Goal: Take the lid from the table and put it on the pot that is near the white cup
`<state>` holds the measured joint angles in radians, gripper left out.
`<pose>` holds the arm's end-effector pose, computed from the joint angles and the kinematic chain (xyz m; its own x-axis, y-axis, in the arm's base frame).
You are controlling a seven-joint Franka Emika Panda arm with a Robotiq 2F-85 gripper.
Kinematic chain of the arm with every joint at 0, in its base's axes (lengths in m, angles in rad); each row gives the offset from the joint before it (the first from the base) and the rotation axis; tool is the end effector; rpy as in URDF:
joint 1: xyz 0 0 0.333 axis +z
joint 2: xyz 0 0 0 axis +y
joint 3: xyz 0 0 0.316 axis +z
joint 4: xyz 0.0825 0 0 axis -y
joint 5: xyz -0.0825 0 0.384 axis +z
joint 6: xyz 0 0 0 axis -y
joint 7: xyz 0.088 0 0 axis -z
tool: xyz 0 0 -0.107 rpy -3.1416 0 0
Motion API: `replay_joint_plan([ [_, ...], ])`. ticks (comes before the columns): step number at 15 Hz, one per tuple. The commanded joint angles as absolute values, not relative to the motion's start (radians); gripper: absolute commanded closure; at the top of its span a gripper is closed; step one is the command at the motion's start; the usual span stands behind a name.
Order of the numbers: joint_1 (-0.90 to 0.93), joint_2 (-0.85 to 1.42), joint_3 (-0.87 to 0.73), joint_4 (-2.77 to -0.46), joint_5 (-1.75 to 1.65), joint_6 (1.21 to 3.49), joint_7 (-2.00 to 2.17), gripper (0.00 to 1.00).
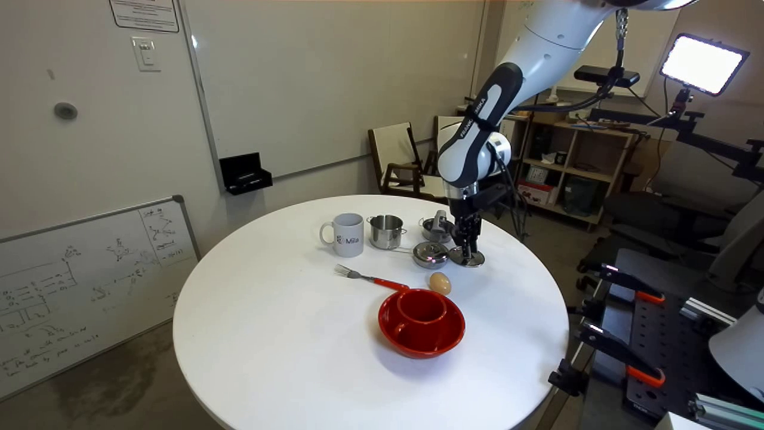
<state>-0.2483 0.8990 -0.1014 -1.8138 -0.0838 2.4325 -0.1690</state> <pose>0.5532 -0.2041 0.0255 0.9515 -0.0884 -0.2947 -0.0723 -0.9953 0.0652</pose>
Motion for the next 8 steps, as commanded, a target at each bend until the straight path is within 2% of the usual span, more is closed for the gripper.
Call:
replay_joint_plan([
  [1, -0.234, 0.924, -0.114, -1.774, -0.078, 2.398, -0.145, 0.95],
  [2, -0.236, 0.925, -0.112, -1.773, -0.077, 2.396, -0.146, 1.0],
  [8, -0.242, 0.914, -0.104, -1.779, -0.068, 2.385, -0.15, 1.0],
])
